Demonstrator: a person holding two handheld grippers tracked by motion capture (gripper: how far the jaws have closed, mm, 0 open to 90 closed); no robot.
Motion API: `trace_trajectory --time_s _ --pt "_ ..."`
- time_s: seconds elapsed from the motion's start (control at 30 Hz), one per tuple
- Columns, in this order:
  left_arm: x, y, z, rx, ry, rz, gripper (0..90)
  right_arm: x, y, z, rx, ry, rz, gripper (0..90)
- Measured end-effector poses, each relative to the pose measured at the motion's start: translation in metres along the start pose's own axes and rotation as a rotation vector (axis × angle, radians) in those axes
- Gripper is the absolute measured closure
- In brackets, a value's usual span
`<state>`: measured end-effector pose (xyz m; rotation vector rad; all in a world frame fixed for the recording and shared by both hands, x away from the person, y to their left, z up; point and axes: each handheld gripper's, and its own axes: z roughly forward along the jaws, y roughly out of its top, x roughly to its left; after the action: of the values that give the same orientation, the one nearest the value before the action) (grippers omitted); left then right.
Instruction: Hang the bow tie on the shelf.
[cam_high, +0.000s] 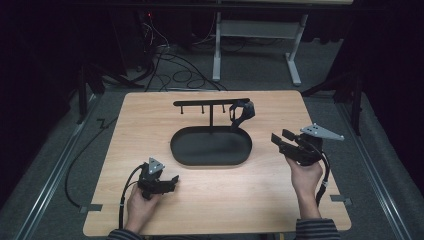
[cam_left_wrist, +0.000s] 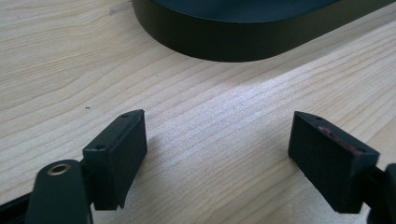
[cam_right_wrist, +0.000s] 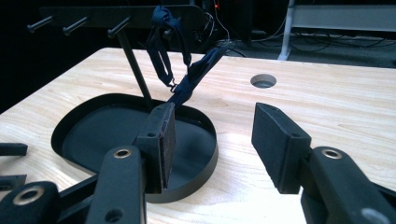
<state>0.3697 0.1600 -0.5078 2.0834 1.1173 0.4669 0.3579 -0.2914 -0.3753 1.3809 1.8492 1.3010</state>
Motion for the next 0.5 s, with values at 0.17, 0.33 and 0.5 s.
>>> trace_trajectory --time_s 0.17,0.33,0.5 --pt "0.0000 0.0000 0.0000 0.000 0.000 0.000 20.0 0.0014 -0.0032 -0.0041 0.004 0.002 -0.009 50.5" --pt "0.0000 0.0000 0.0000 0.000 0.000 0.000 20.0 0.0017 -0.0076 -0.0086 0.003 0.011 -0.002 50.2" --pt "0.0000 0.0000 0.0000 0.000 0.000 0.000 20.0 0.0026 -0.0101 -0.0116 0.003 0.016 0.005 50.0"
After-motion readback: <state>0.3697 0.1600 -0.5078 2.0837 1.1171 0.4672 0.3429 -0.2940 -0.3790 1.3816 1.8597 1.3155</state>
